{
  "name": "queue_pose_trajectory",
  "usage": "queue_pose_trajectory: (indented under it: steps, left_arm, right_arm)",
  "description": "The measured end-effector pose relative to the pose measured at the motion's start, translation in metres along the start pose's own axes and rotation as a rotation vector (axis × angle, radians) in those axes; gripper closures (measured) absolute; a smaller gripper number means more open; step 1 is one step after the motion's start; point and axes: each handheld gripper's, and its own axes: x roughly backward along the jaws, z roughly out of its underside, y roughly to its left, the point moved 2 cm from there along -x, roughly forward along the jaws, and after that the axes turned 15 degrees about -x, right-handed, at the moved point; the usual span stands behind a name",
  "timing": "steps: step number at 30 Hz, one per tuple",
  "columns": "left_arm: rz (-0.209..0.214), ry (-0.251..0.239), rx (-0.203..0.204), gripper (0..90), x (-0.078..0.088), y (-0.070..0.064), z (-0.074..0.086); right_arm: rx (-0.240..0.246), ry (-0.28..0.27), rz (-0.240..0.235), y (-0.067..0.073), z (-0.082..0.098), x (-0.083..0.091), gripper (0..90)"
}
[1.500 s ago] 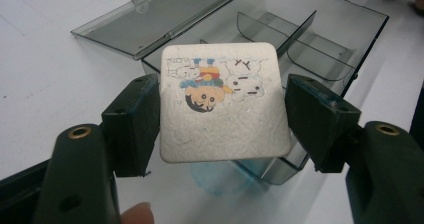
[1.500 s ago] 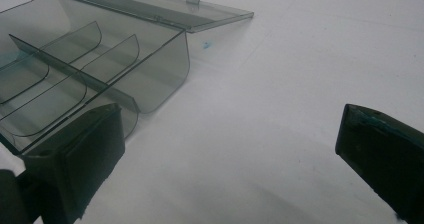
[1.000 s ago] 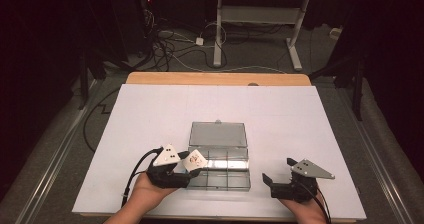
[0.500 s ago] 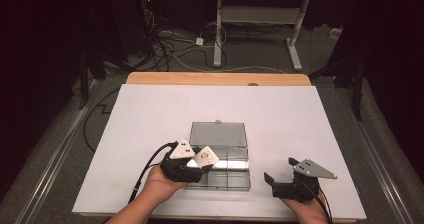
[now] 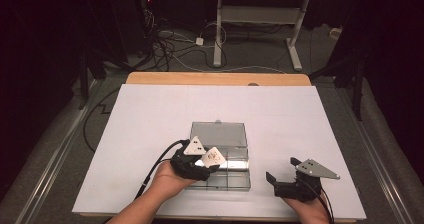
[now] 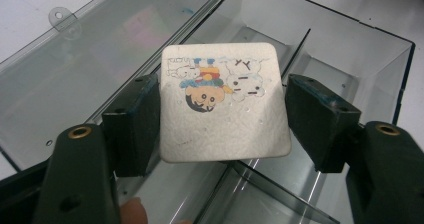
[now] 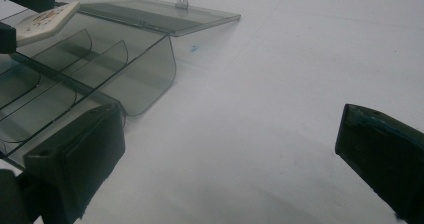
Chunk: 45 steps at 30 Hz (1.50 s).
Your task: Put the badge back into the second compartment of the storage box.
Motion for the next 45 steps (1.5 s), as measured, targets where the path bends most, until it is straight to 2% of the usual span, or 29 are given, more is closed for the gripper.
queue_pose_trajectory:
  steps: [6, 11, 17, 21, 27, 29, 38, 45]
  left_arm:
    - [0.001, 0.028, -0.017, 31.8, -0.006, 0.000, -0.003]
    - [0.012, 0.044, -0.014, 31.8, -0.010, 0.002, -0.004]
    - [0.007, 0.080, -0.053, 31.8, -0.015, -0.001, -0.007]
    - [0.012, 0.095, -0.065, 31.8, -0.019, -0.003, -0.009]
    - [0.020, 0.120, -0.055, 31.7, -0.022, -0.002, -0.009]
    - [0.017, 0.122, -0.047, 31.7, -0.022, -0.001, -0.009]
    - [0.009, 0.125, -0.063, 30.8, -0.022, -0.004, -0.009]
    - [0.012, 0.088, -0.040, 26.4, -0.012, -0.003, -0.007]
  right_arm:
    - [-0.003, -0.002, 0.001, -0.001, 0.000, 0.000, 0.2]
    - [-0.006, -0.001, 0.000, -0.001, 0.001, 0.000, 0.3]
    - [-0.008, -0.004, 0.002, -0.002, 0.000, 0.001, 0.4]
    - [-0.009, -0.001, 0.003, -0.002, 0.001, 0.000, 0.4]
    - [-0.009, -0.003, 0.004, -0.003, 0.001, 0.001, 0.4]
    - [-0.009, -0.002, 0.004, -0.003, 0.001, 0.001, 0.5]
    - [-0.008, 0.002, 0.000, -0.003, 0.002, 0.000, 0.8]
    - [-0.007, 0.002, 0.000, -0.003, 0.002, 0.001, 0.8]
